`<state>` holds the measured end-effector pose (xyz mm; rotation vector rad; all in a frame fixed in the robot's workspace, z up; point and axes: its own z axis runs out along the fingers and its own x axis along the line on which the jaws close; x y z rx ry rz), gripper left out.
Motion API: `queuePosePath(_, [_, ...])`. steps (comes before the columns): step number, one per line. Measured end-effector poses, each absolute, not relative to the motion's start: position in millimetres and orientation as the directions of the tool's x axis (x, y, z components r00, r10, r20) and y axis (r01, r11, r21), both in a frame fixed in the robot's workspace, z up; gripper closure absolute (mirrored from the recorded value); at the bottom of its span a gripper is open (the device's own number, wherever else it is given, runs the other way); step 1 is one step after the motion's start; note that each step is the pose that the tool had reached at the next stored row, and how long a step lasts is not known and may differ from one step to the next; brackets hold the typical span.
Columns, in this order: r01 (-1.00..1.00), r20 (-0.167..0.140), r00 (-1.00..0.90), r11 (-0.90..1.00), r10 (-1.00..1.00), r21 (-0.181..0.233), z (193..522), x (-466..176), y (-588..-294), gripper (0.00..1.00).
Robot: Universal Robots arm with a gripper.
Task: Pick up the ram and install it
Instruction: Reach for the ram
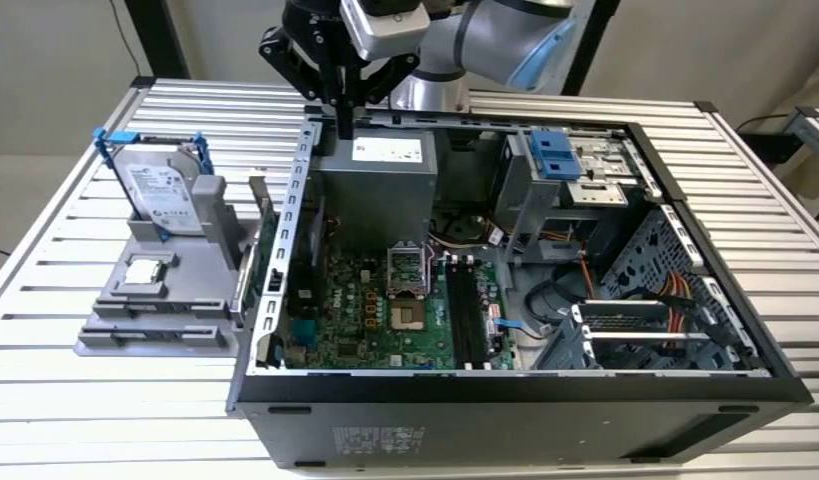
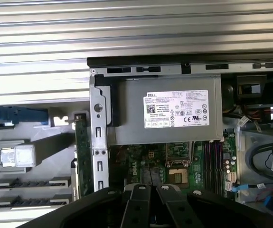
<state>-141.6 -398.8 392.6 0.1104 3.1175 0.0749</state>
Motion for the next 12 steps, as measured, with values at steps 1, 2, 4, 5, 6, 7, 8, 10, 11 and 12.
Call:
queuePosePath(1, [0.07,-0.02,-0.997,0.996,0.071,0.049,392.7,-143.0,-398.8,1.0])
queuePosePath(2, [0.07,-0.02,-0.997,0.996,0.071,0.049,392.6,-144.2,-398.8,1.0])
queuePosePath(4, [0.07,-0.02,-0.997,0.996,0.071,0.049,392.6,-146.9,-398.8,1.0])
queuePosePath(5, [0.07,-0.02,-0.997,0.996,0.071,0.049,392.6,-148.0,-398.8,1.0])
queuePosePath(6, [0.07,-0.02,-0.997,0.996,0.071,0.049,392.6,-148.9,-398.8,1.0])
queuePosePath(7, [0.07,-0.02,-0.997,0.996,0.071,0.049,392.6,-149.8,-398.8,1.0])
queuePosePath(8, [0.07,-0.02,-0.997,0.996,0.071,0.049,392.6,-150.8,-398.8,1.0])
queuePosePath(10, [0.07,-0.02,-0.997,0.996,0.071,0.049,392.6,-152.6,-398.8,1.0])
queuePosePath(11, [0.07,-0.02,-0.997,0.996,0.071,0.049,392.6,-153.5,-398.8,1.0])
queuePosePath(12, [0.07,-0.02,-0.997,0.996,0.071,0.049,392.6,-154.4,-398.8,1.0])
